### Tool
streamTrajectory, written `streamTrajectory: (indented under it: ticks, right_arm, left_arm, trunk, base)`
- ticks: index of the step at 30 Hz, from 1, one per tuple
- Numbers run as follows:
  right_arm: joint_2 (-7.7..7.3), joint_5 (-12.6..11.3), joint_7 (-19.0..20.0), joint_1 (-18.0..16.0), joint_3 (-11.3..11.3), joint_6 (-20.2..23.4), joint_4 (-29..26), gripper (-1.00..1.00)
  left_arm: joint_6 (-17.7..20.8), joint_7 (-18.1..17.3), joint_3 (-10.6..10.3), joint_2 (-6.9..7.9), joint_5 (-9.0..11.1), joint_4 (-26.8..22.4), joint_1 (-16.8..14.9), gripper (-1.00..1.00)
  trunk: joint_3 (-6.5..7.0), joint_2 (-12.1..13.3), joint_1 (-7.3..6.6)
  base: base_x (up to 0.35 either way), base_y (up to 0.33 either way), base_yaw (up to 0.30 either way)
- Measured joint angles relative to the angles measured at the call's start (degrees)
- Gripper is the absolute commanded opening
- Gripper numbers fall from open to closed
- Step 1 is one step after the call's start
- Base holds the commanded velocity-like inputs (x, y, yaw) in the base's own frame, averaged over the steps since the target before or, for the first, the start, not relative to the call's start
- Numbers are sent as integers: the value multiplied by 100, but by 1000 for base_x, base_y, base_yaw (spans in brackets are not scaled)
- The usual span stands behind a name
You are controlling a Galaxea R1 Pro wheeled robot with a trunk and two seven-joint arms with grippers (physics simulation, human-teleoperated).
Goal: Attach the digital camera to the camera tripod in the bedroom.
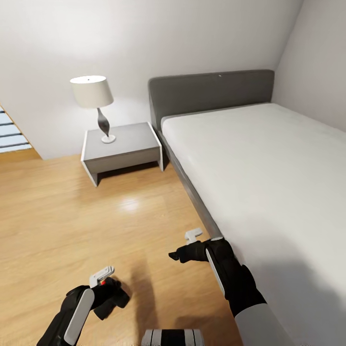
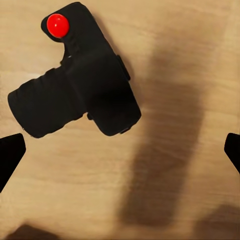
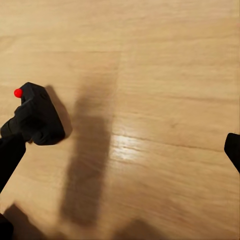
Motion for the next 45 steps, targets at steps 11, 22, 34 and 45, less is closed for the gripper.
streamTrajectory:
  ticks: [11, 22, 34, 45]
  right_arm:
    - [0, 8, -3, 0, 6, 0, 1, 100]
    - [0, 9, 0, 0, 9, 0, 2, 100]
    - [0, 10, 4, 0, -6, -14, -6, 100]
    - [0, 34, 0, 0, 8, -27, -7, 100]
  left_arm:
    - [-7, 15, -8, -7, 15, -16, 0, 100]
    - [-3, 21, -17, -23, 8, -19, 0, 100]
    - [-3, 24, -22, -31, -8, -18, 0, 100]
    - [9, 24, -26, -32, -19, -19, 0, 100]
  trunk:
    - [-244, -15, 28]
    - [-488, -30, 57]
    - [-754, -46, 88]
    - [-998, -61, 116]
  base:
    - [0, 0, 0]
    - [0, 0, 0]
    - [0, 0, 0]
    - [0, 0, 0]
